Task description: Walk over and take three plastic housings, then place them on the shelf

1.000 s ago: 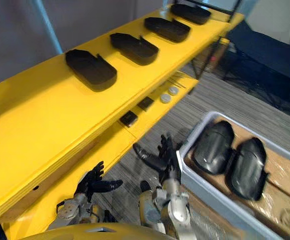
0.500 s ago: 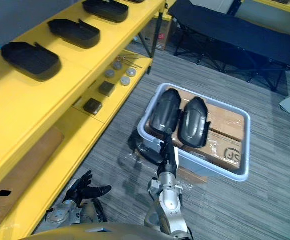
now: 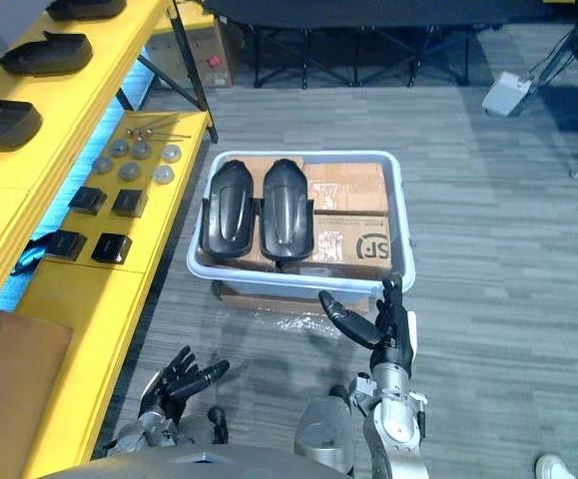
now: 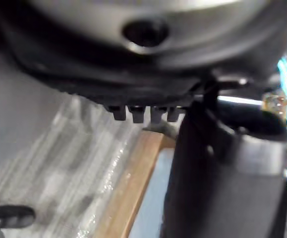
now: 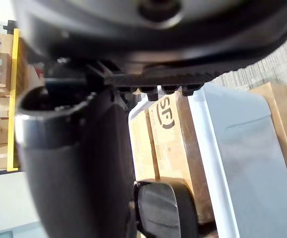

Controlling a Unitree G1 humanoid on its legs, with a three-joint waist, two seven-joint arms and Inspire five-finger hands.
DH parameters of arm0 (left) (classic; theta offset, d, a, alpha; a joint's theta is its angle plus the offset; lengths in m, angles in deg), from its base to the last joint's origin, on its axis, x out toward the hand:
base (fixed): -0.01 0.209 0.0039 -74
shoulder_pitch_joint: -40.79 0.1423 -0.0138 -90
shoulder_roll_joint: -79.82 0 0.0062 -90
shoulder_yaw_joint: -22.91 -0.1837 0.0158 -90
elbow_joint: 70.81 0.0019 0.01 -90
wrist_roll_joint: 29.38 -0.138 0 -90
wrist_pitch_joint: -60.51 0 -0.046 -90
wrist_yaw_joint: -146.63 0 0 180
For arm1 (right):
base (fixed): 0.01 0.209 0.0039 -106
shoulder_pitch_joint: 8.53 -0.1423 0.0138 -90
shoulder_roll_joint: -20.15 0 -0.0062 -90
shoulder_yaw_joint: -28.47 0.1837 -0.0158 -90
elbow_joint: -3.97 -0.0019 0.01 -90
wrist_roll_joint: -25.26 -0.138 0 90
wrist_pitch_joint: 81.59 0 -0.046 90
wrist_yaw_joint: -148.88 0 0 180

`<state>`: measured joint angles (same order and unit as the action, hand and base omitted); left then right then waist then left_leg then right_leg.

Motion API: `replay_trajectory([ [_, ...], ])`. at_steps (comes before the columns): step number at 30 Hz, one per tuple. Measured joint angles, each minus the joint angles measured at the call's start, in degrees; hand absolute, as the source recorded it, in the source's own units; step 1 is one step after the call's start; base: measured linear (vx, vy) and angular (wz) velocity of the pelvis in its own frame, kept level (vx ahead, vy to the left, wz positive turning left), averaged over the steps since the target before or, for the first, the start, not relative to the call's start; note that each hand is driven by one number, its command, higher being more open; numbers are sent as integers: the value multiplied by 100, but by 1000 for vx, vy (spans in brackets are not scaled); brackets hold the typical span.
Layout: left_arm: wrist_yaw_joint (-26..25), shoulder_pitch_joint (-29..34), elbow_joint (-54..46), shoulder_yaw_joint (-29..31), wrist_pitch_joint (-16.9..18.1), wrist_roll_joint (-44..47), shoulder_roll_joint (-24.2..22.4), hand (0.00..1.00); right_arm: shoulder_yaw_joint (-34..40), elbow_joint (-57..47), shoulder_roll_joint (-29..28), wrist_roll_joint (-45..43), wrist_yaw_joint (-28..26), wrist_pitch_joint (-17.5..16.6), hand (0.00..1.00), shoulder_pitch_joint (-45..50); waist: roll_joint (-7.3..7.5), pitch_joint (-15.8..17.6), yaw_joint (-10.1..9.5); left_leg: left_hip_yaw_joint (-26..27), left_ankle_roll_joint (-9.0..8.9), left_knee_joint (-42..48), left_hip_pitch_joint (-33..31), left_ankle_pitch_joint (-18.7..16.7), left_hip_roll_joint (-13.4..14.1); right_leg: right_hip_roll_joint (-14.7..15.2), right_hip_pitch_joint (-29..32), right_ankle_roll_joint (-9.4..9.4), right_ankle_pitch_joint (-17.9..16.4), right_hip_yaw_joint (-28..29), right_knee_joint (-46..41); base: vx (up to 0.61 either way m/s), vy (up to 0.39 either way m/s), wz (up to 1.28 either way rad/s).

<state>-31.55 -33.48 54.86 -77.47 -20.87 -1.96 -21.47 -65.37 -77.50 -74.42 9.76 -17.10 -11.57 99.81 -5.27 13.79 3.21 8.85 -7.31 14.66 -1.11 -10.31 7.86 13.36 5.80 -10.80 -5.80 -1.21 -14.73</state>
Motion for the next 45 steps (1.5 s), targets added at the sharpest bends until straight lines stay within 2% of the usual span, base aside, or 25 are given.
replay_trajectory([
  [2, 105, -20, 1, 4, 23, -129, 40, 100, -26, -13, -25, 292, 42, 7, 100, -245, 62, 41, -13, 7, 35, 0, -45, 22, -60, 51, -103, -32, 221, -16, 341, -59, 129, -9],
  [5, 220, -111, -114, -56, 144, -328, 145, 100, 113, -52, -17, 600, 353, 64, 100, -864, 207, 143, -132, 65, 93, 18, -190, 60, -69, 47, -121, 15, 621, -108, 867, -95, 50, -12],
  [7, 41, -243, -271, -57, 138, -107, 191, 100, 369, 54, 41, 596, 552, 348, 100, -1395, 325, 307, -186, 20, 102, 126, -345, 69, -68, 39, -203, 33, 855, -192, 1154, -113, 12, 0],
  [9, -210, -346, -497, -51, 119, 391, 163, 100, 657, 418, 77, 554, 781, 454, 100, -1895, 437, 563, -231, -73, 93, 257, -469, 51, -64, 37, -243, 49, 958, -276, 1243, -154, 14, 15],
  [10, -304, -450, -589, -52, 114, 461, 129, 100, 912, 782, 145, 490, 947, 492, 100, -2215, 489, 697, -319, -166, 59, 364, -608, -3, -64, 30, -226, 68, 1017, -352, 1296, -131, 13, 20],
  [12, -373, -519, -787, -47, 113, 347, 86, 100, 1246, 1249, 284, 295, 1287, 610, 100, -2769, 515, 915, -466, -394, 49, 534, -844, -16, -67, -1, -188, 81, 1079, -513, 1310, -110, 7, 33],
  [15, -443, -537, -963, 18, 126, 341, 82, 100, 1309, 1388, 495, 146, 1582, 878, 100, -3349, 523, 1084, -623, -593, 43, 581, -961, -9, -72, -53, -183, 103, 1140, -620, 1379, -73, -12, 19],
  [20, -561, -574, -964, 238, 134, 364, 28, 100, 1211, 2384, 1371, 23, 1540, 1434, 100, -4691, 386, 1164, -863, -856, 74, 628, -1242, 124, -115, -54, -85, 106, 1167, -921, 1374, 16, -12, 23],
  [22, -586, -600, -904, 264, 152, 366, 30, 100, 1152, 2959, 1731, -188, 1310, 1589, 100, -5077, 286, 1229, -988, -950, 79, 665, -1290, 130, -135, -40, -84, 105, 1167, -1050, 1329, 21, 7, 24],
  [23, -657, -619, -811, 339, 166, 380, 18, 100, 978, 3486, 1999, -346, 1109, 1693, 100, -5428, 170, 1290, -1094, -1119, 70, 751, -1396, 124, -146, -37, 0, 109, 1163, -1233, 1185, -2, 8, 17],
  [26, -662, -645, -650, 389, 229, 392, 21, 100, 807, 3891, 2241, -344, 952, 1810, 100, -5803, 45, 1412, -1192, -1238, 69, 866, -1544, 120, -157, -13, 158, 130, 1145, -1401, 950, -35, 16, 12],
  [27, -665, -643, -474, 404, 260, 390, 21, 100, 737, 4071, 2364, -339, 883, 1933, 100, -5995, 0, 1504, -1307, -1273, 75, 948, -1607, 107, -170, 22, 276, 161, 1090, -1441, 768, -66, 29, 5],
  [30, -669, -644, -352, 449, 283, 455, 41, 100, 502, 4493, 2642, -340, 787, 2321, 100, -6307, -67, 1534, -1444, -1411, 96, 1220, -1887, 62, -236, 91, 435, 154, 958, -1591, 525, -96, 33, 20],
  [32, -665, -645, -334, 444, 300, 520, 59, 100, 421, 4649, 2686, -343, 714, 2464, 100, -6434, -86, 1543, -1523, -1415, 112, 1344, -1969, 18, -235, 101, 529, 154, 922, -1601, 448, -104, 32, 1],
  [34, -665, -648, -248, 395, 390, 619, 43, 100, 326, 4730, 2849, -306, 562, 2605, 100, -6476, -168, 1556, -1580, -1435, 140, 1545, -2121, -47, -246, 134, 599, 151, 888, -1628, 312, -105, 52, 0],
  [35, -667, -648, -228, 389, 417, 619, 45, 100, 277, 4812, 2969, -281, 435, 2680, 0, -6515, -194, 1559, -1580, -1463, 154, 1633, -2234, -56, -274, 171, 689, 139, 868, -1645, 223, -124, 76, 9],
  [38, -673, -663, -102, 366, 505, 679, 67, 100, 201, 5028, 3195, -53, 227, 2759, 0, -6685, -242, 1579, -1598, -1519, 184, 1699, -2374, -42, -343, 244, 794, 121, 876, -1699, 176, -90, 61, 10],
  [42, -767, -674, 168, 294, 504, 850, 103, 100, 110, 5366, 3561, 867, -75, 3321, 0, -6809, -253, 1582, -1738, -1588, 195, 1704, -2463, -12, -371, 256, 824, 118, 878, -1805, 185, -34, 32, 12],
  [45, -876, -672, 298, 268, 496, 871, 105, 100, 284, 5576, 3763, 1378, -187, 3890, 0, -7005, -253, 1582, -1794, -1703, 157, 1604, -2479, 72, -395, 262, 796, 126, 873, -1931, 183, 21, 0, 20],
])
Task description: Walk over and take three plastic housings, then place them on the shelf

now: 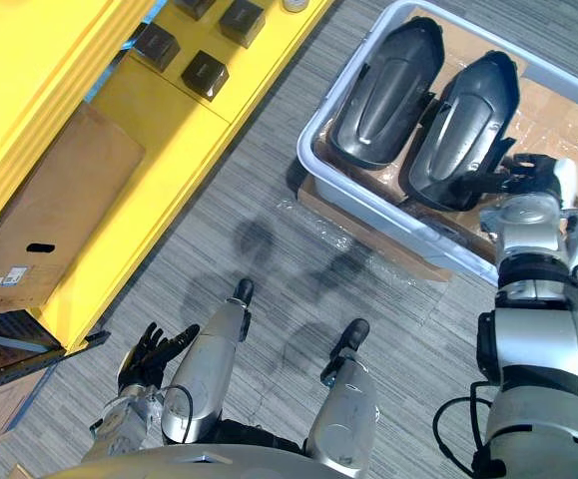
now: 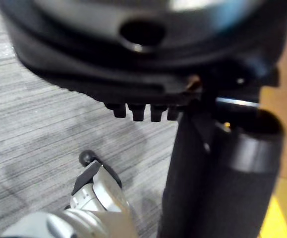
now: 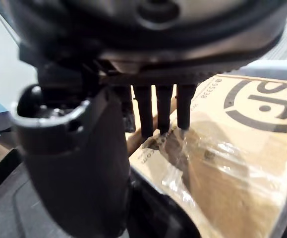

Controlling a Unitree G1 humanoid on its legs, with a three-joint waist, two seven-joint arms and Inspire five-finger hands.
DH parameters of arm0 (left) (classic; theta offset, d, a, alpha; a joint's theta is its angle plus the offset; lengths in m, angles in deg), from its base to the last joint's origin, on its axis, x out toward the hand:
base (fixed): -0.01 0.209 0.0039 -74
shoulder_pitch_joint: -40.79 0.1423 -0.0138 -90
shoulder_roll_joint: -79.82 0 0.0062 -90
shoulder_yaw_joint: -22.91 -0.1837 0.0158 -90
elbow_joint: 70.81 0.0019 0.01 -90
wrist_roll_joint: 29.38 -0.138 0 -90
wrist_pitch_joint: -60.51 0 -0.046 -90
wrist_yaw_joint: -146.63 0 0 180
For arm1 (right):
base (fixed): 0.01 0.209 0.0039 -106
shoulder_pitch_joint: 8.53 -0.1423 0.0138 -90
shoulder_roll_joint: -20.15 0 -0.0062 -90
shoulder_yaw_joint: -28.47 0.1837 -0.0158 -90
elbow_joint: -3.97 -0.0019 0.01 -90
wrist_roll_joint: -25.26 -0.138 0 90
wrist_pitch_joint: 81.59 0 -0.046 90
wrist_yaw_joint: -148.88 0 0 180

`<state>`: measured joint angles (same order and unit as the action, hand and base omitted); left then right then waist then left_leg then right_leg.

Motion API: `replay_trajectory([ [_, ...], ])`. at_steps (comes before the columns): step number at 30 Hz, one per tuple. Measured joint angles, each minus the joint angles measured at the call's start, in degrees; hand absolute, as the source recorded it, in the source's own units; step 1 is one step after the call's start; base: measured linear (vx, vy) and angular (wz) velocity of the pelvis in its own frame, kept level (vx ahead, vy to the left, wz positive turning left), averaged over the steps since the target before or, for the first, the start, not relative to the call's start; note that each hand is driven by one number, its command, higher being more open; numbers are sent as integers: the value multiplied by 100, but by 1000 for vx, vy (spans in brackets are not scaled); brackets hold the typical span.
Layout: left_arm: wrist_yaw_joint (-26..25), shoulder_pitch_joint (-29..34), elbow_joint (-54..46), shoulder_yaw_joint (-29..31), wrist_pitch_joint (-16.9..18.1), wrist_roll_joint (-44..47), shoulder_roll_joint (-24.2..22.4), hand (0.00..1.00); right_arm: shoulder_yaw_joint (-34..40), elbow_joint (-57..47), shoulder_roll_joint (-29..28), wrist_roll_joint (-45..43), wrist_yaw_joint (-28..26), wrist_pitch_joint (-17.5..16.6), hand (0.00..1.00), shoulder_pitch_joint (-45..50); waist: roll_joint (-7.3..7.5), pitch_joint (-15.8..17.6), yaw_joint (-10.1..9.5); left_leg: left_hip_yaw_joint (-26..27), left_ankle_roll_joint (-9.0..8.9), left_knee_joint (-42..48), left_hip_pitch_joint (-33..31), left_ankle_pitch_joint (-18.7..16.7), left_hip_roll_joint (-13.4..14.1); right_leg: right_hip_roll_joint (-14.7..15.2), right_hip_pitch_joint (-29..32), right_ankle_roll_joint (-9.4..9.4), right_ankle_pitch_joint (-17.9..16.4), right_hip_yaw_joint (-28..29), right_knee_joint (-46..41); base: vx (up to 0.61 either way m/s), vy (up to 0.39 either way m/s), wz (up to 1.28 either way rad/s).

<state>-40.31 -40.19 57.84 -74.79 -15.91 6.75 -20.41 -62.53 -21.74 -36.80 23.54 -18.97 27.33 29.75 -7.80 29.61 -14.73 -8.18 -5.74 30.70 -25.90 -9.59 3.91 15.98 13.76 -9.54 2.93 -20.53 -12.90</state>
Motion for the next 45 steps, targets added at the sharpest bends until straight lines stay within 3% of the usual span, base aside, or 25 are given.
replay_trajectory([
  [6, -51, 0, -91, -68, 4, -3, 10, 100, 296, 304, 28, 590, -9, 764, 0, -129, -5, -5, -92, -153, -59, -239, 59, 175, -40, 94, -16, 35, -163, -186, -211, 34, -22, 17],
  [11, -34, 7, -220, -73, -42, -14, 21, 100, 750, 337, -166, 593, -41, 1011, 0, -94, 2, -8, -86, -166, -84, -340, 146, 233, -22, 109, -6, 74, -264, -201, -364, -26, -15, 4],
  [14, -35, 8, -439, -74, -110, -13, 31, 100, 952, 331, -289, 573, 181, 849, 0, -50, 13, -10, -76, -169, -89, -410, 174, 294, -10, 104, 3, 93, -277, -206, -392, -58, -4, 0],
  [17, -50, 11, -446, -74, -105, -14, 73, 100, 933, 342, -538, 574, 664, 476, 0, 80, 58, -14, -66, -135, -96, -438, 245, 308, 44, 80, -31, 96, -275, -168, -389, -39, -11, -7],
  [22, -53, 79, -616, -25, -94, -19, 146, 100, 667, 226, -724, 597, 1148, -91, 0, 332, 218, -12, 55, -64, -90, -523, 285, 352, 97, -18, -94, 95, -132, -89, -111, -12, 4, -10],
  [24, -71, 254, -913, 111, -94, -29, 173, 100, 467, -296, -828, 646, 1244, -221, 0, 638, 432, -12, 138, 157, -75, -698, 485, 377, 133, -27, -161, 93, -1, 48, 84, 30, 17, -35],
  [29, -110, 381, -1934, 378, -104, -306, 292, 100, 266, -1433, -978, 1031, 1631, -312, 0, 1326, 793, -18, 370, 337, -92, -945, 828, 386, 267, -203, -473, 131, 175, 148, 533, 41, -9, -23],
  [33, -97, 374, -3089, 686, -267, -845, 452, 100, 287, -2500, -1512, 1270, 2148, -312, 0, 1983, 1083, -27, 510, 451, -168, -1285, 1328, 436, 367, -334, -827, 157, 191, 206, 712, 69, -45, -14],
  [36, 90, 242, -3641, 790, -425, -976, 566, 100, 369, -2879, -1863, 1270, 2397, -303, 0, 2188, 1137, -42, 550, 471, -207, -1421, 1550, 458, 423, -386, -985, 189, 171, 208, 730, 36, -41, -5],
  [40, 572, -30, -4161, 799, -918, -977, 689, 100, 388, -2960, -2447, 1270, 2747, -300, 0, 2310, 1210, -87, 527, 437, -252, -1545, 1795, 486, 474, -460, -1242, 212, 156, 174, 818, 11, -35, 4],
  [45, 916, -102, -4318, 526, -1437, -974, 946, 100, 380, -3141, -2646, 1282, 2773, -300, 0, 2536, 1342, -201, 493, 405, -254, -1600, 1827, 509, 459, -464, -1330, 210, 158, 122, 906, -9, -3, 6],
])
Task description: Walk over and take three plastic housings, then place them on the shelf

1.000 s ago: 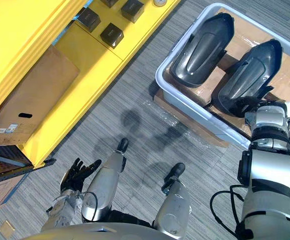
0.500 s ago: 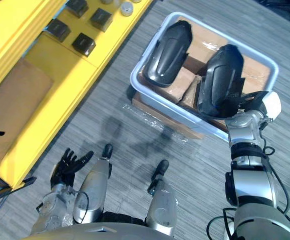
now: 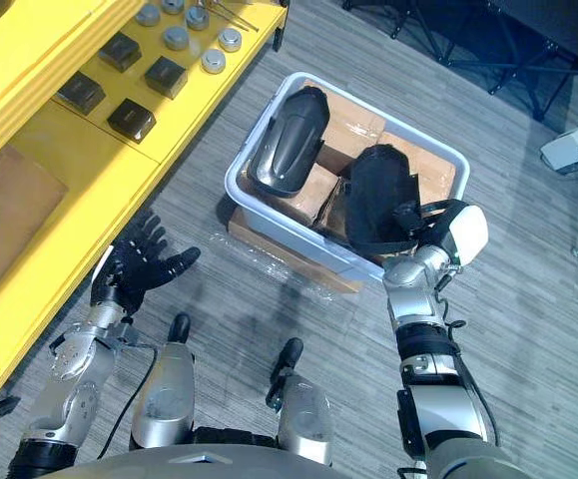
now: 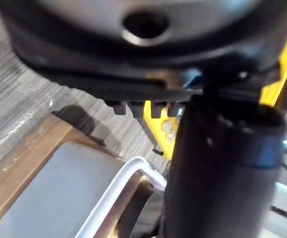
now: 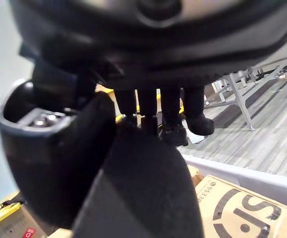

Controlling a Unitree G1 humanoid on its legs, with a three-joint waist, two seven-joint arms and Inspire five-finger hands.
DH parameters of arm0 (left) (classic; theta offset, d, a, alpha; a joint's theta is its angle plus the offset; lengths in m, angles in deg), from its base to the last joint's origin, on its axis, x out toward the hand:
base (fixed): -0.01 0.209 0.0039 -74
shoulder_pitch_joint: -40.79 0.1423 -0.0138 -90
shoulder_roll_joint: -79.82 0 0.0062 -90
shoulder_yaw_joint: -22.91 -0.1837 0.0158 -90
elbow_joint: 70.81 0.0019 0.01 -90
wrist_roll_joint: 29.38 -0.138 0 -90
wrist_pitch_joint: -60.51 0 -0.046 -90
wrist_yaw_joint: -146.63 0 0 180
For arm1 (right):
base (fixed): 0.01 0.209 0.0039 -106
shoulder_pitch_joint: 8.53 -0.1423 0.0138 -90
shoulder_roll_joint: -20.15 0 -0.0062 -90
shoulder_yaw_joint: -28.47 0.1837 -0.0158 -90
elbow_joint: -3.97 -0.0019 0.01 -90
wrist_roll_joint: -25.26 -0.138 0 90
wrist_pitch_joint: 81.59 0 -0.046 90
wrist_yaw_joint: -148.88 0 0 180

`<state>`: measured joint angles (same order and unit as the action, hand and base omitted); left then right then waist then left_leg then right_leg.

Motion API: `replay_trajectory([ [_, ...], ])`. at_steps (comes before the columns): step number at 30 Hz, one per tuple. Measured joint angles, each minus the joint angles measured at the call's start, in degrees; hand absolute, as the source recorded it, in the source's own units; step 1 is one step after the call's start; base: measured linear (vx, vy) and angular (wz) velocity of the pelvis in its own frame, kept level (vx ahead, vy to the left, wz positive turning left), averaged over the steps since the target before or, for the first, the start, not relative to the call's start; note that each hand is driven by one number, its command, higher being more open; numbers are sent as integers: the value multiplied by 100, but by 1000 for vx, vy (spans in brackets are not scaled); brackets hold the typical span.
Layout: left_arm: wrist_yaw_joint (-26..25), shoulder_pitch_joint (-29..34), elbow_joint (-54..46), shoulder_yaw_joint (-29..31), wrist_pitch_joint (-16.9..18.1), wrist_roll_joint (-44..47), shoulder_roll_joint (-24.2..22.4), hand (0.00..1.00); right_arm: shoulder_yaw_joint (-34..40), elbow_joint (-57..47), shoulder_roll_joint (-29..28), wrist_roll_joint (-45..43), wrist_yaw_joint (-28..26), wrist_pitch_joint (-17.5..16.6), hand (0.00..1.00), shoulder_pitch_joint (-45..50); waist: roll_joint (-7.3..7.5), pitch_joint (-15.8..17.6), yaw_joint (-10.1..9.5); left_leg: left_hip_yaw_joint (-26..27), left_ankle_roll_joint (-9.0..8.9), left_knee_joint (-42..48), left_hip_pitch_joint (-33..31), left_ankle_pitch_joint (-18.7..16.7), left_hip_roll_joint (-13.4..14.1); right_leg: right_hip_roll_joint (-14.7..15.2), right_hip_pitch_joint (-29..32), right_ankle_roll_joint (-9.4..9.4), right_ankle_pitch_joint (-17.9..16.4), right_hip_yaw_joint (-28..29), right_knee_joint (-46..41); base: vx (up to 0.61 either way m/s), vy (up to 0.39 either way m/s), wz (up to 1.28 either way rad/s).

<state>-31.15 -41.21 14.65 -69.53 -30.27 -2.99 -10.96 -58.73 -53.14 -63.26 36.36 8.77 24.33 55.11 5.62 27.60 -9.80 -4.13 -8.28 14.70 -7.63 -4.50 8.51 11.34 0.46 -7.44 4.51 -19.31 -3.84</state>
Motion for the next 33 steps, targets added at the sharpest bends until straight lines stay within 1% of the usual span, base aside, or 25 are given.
replay_trajectory([
  [3, 95, -110, 0, -366, -437, 105, 155, 100, -1, -14, -9, 216, 38, -9, 0, 71, 63, -147, -27, -1, -1, 1, -22, -1, -3, -5, 0, -7, 19, -2, 45, 0, 0, 0],
  [4, 96, -154, 0, -420, -531, 128, 163, 100, -1, -24, -9, 235, 61, -9, 0, 71, 69, -186, -26, -1, -2, 4, -42, -1, -3, -13, 1, -3, 41, -3, 88, 0, 0, 0],
  [6, 67, -408, 7, -629, -845, 321, 170, 100, -6, -234, -6, 434, 64, -9, 0, 64, 77, -262, -14, 22, -3, 26, -133, -2, 11, -46, 45, 9, 145, 16, 219, -6, 9, -6],
  [7, 50, -504, 33, -686, -907, 357, 168, 100, -12, -327, -6, 441, 64, -11, 0, 51, 77, -262, -1, 30, -3, 36, -154, -2, 14, -53, 55, 12, 167, 28, 246, -22, 17, -10],
  [9, 34, -946, 296, -865, -1095, 632, 165, 100, -87, -531, 2, 442, 64, -11, 0, -134, 78, -263, 72, 86, -11, 103, -213, -13, 20, -67, 92, 21, 257, 94, 329, -40, 31, -14],
  [10, 33, -1059, 385, -881, -1162, 779, 165, 100, -121, -543, 11, 443, 63, -11, 0, -191, 78, -263, 88, 100, -14, 116, -216, -17, 23, -67, 102, 22, 272, 109, 330, -30, 31, -17],
  [12, 21, -1521, 720, -952, -1344, 1193, 164, 100, -152, -621, 28, 491, 62, -30, 0, -334, 93, -272, 95, 171, -14, 131, -240, -19, 32, -68, 175, 27, 308, 186, 331, -34, 26, -17],
  [13, 19, -1616, 787, -972, -1370, 1240, 165, 100, -166, -621, 28, 551, 62, -36, 0, -375, 107, -281, 98, 198, -13, 137, -253, -19, 35, -68, 209, 28, 320, 215, 331, -42, 31, -18],
  [15, 20, -1940, 973, -1017, -1521, 1511, 195, 100, -221, -623, 44, 677, 65, -113, 0, -533, 140, -313, 179, 231, -10, 220, -398, -28, 41, -68, 330, 36, 372, 247, 331, -31, 26, -11],
  [16, 20, -2105, 1102, -1023, -1636, 1784, 226, 100, -246, -624, 45, 683, 65, -158, 0, -621, 152, -308, 225, 254, -10, 230, -411, -28, 40, -66, 359, 41, 401, 278, 333, -27, 25, -6],
  [18, 27, -2326, 1273, -1086, -1827, 2117, 272, 100, -250, -655, 53, 888, 67, -205, 0, -668, 154, -309, 257, 289, -10, 262, -402, -38, 43, -66, 364, 39, 410, 330, 333, -31, 30, -12],
  [20, 48, -2488, 1365, -1102, -1961, 2373, 276, 100, -285, -697, 122, 1023, 68, -333, 0, -751, 159, -306, 289, 360, -2, 290, -409, -49, 52, -67, 413, 42, 448, 406, 333, -30, 26, -18],
  [23, 57, -2832, 1608, -1177, -2192, 2910, 282, 100, -366, -859, 353, 1120, 70, -531, 0, -862, 160, -306, 409, 409, 10, 342, -467, -57, 55, -67, 488, 43, 483, 474, 333, -43, 25, -12],
  [25, 42, -3045, 1791, -1282, -2275, 3509, 309, 100, -381, -984, 493, 1292, 79, -710, 0, -878, 160, -306, 449, 474, 10, 354, -483, -56, 68, -73, 548, 54, 505, 543, 332, -31, 16, -15],
  [27, -24, -3207, 1902, -1372, -2331, 4175, 320, 100, -425, -1128, 551, 1557, 168, -1018, 0, -887, 161, -305, 576, 524, 11, 352, -472, -55, 75, -72, 569, 57, 521, 578, 332, -7, 15, -12],
  [28, -50, -3259, 1939, -1392, -2326, 4356, 310, 100, -439, -1131, 572, 1612, 203, -1102, 0, -892, 161, -305, 606, 535, 11, 350, -471, -55, 79, -73, 577, 61, 524, 581, 332, 3, 11, -8],
  [29, -78, -3364, 2001, -1433, -2310, 4628, 311, 100, -461, -1131, 592, 1790, 234, -1206, 0, -927, 161, -305, 676, 549, 13, 341, -472, -51, 85, -77, 592, 69, 533, 590, 332, 4, 8, -10],
  [30, -129, -3475, 2049, -1493, -2265, 4871, 307, 100, -474, -1131, 611, 1865, 287, -1339, 0, -950, 161, -305, 702, 587, 14, 318, -458, -45, 92, -82, 614, 76, 539, 628, 333, 7, 8, -13],
  [31, -160, -3520, 2069, -1511, -2217, 5023, 298, 100, -483, -1131, 618, 1950, 322, -1381, 0, -955, 161, -305, 705, 609, 12, 308, -448, -43, 98, -87, 626, 78, 543, 654, 332, 17, 8, -20],
  [33, -269, -3667, 2164, -1541, -1930, 5499, 239, 100, -551, -1131, 624, 2080, 419, -1554, 0, -965, 161, -305, 759, 670, 9, 267, -393, -41, 107, -92, 632, 79, 546, 711, 332, 21, 7, -13],
])
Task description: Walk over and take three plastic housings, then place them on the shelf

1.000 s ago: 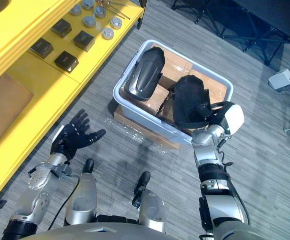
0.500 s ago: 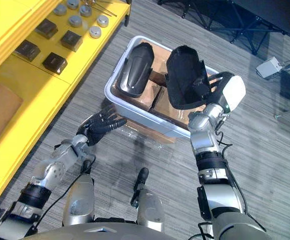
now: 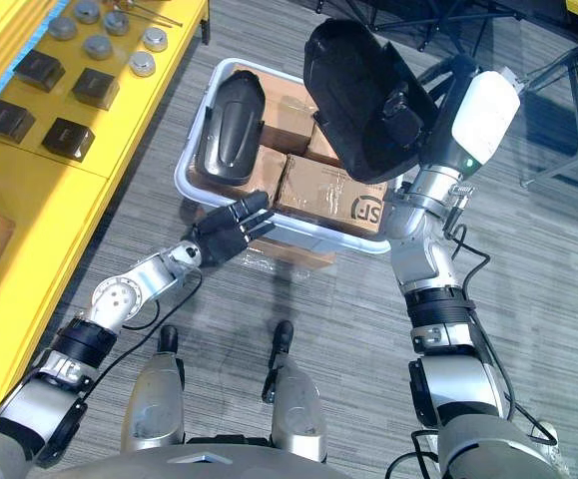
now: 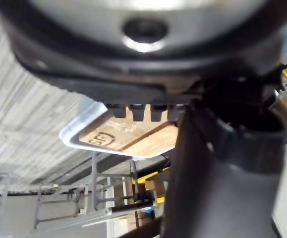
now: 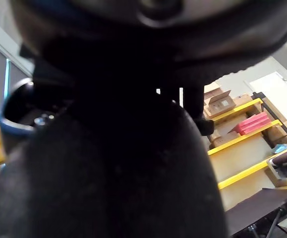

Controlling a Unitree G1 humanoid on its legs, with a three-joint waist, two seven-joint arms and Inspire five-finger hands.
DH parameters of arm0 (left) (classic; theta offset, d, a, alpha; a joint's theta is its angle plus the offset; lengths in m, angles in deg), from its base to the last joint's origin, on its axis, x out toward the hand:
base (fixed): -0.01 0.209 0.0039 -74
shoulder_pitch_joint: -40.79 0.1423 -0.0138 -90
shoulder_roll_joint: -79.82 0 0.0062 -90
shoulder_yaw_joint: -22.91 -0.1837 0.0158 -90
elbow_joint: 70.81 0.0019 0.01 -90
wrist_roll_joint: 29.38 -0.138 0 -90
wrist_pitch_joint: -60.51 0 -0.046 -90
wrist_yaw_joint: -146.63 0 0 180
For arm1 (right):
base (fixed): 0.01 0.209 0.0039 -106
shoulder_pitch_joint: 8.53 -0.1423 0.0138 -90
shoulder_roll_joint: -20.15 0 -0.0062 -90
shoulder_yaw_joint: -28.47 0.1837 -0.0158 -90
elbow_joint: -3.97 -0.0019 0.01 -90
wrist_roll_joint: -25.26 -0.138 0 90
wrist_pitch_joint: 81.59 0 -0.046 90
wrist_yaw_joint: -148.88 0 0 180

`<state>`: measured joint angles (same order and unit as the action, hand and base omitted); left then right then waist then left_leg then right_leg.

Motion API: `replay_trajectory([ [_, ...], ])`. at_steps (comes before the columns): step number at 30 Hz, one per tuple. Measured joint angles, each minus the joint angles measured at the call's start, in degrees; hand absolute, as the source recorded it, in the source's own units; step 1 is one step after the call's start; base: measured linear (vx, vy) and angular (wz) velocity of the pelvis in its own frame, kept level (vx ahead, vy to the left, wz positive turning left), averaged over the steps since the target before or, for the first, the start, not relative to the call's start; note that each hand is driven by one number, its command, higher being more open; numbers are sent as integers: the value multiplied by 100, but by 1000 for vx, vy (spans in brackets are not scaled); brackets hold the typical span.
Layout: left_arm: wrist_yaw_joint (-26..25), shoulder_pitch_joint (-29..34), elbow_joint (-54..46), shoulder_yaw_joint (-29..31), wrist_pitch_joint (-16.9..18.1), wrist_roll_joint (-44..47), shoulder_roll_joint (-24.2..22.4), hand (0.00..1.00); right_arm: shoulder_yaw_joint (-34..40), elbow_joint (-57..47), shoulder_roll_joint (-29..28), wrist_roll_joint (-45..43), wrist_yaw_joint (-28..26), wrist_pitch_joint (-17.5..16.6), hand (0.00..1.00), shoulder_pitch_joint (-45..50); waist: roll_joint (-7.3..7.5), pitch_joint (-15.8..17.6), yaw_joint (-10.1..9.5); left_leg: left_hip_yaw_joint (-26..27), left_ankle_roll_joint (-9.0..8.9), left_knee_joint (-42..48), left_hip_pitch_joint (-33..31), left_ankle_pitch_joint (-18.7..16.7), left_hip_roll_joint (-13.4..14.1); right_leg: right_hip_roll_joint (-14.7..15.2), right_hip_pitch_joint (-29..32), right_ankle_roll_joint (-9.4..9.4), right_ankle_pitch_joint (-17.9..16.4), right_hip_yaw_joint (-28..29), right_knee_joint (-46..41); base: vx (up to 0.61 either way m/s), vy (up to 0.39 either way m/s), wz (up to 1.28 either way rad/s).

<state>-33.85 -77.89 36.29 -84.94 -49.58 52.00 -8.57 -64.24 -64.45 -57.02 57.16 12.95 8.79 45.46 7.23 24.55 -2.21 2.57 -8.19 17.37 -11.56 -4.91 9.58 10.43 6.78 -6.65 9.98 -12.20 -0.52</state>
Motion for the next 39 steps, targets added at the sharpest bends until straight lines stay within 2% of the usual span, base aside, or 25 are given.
replay_trajectory([
  [7, -398, -316, 321, 19, 747, 646, -218, 100, -49, -354, 0, 396, 81, -447, 0, 87, -1, 0, 182, 56, -6, -124, 150, 35, -4, 3, -43, 1, 2, 42, 0, 11, 5, -3],
  [9, -456, -316, 383, 19, 799, 727, -276, 100, -98, -499, 0, 485, 184, -549, 0, 202, -4, -2, 198, 76, -6, -171, 238, 42, -6, 5, -102, 1, 1, 44, 1, 0, 0, 0],
  [11, -518, -318, 417, 20, 958, 967, -382, 100, -141, -795, 0, 622, 208, -799, 0, 397, -8, -4, 241, 100, -5, -204, 315, 42, -10, 6, -182, 1, 1, 45, 57, 0, 0, 0],
  [16, -552, -341, 540, 7, 1008, 1105, -612, 100, -278, -916, -1, 1058, 272, -1204, 0, 677, -50, -25, 254, 174, 2, -381, 467, 114, -17, 8, -230, 2, 1, 69, 87, -2, -4, -4],
  [20, -556, -346, 693, -166, 1011, 1126, -803, 100, -471, -1131, -4, 1066, 261, -1383, 0, 991, -182, -91, 258, 198, -7, -489, 525, 158, -26, 10, -234, 2, 1, 82, 102, 2, -1, -1],
  [23, -346, -342, 804, -329, 1131, 1286, -859, 100, -599, -1131, -14, 1071, 200, -1461, 0, 1087, -230, -117, 283, 225, -11, -592, 633, 193, -41, 17, -292, 1, 1, 100, 124, 8, 1, -1],
  [26, 414, -343, 806, -455, 1429, 1536, -932, 100, -726, -1124, -159, 1082, 118, -1511, 0, 1193, -277, -159, 316, 236, -4, -699, 692, 244, -61, 32, -308, 1, 1, 100, 140, 0, 0, 0],
  [29, 827, -324, 759, -545, 1838, 1759, -1072, 100, -841, -1110, -315, 1230, 151, -1607, 0, 1300, -323, -187, 351, 241, 7, -775, 730, 284, -96, 62, -322, 1, 1, 96, 154, 0, 0, 0],
  [30, 896, -309, 759, -618, 1961, 1805, -1070, 0, -842, -1109, -333, 1230, 157, -1620, 0, 1301, -340, -199, 357, 241, 8, -775, 731, 285, -99, 65, -323, 1, 1, 95, 154, 0, 0, 0],
  [33, 1133, -276, 759, -753, 2142, 1993, -1071, 0, -860, -1105, -341, 1227, 240, -1664, 0, 1297, -359, -214, 355, 244, 9, -826, 772, 310, -102, 67, -342, 1, 1, 91, 154, 0, 0, 0],
  [35, 1476, -243, 752, -850, 2270, 1999, -1072, 0, -909, -1098, -362, 1218, 356, -1723, 0, 1297, -369, -228, 363, 246, 9, -904, 824, 345, -108, 71, -367, -1, -1, 76, 159, 0, 0, 0],
  [39, 1625, -222, 706, -1051, 2487, 1965, -1073, 0, -925, -994, -508, 1170, 567, -1729, 0, 1364, -390, -403, 370, 245, 4, -998, 864, 380, -116, 78, -376, 0, -5, 54, 174, 0, 0, 0],
])
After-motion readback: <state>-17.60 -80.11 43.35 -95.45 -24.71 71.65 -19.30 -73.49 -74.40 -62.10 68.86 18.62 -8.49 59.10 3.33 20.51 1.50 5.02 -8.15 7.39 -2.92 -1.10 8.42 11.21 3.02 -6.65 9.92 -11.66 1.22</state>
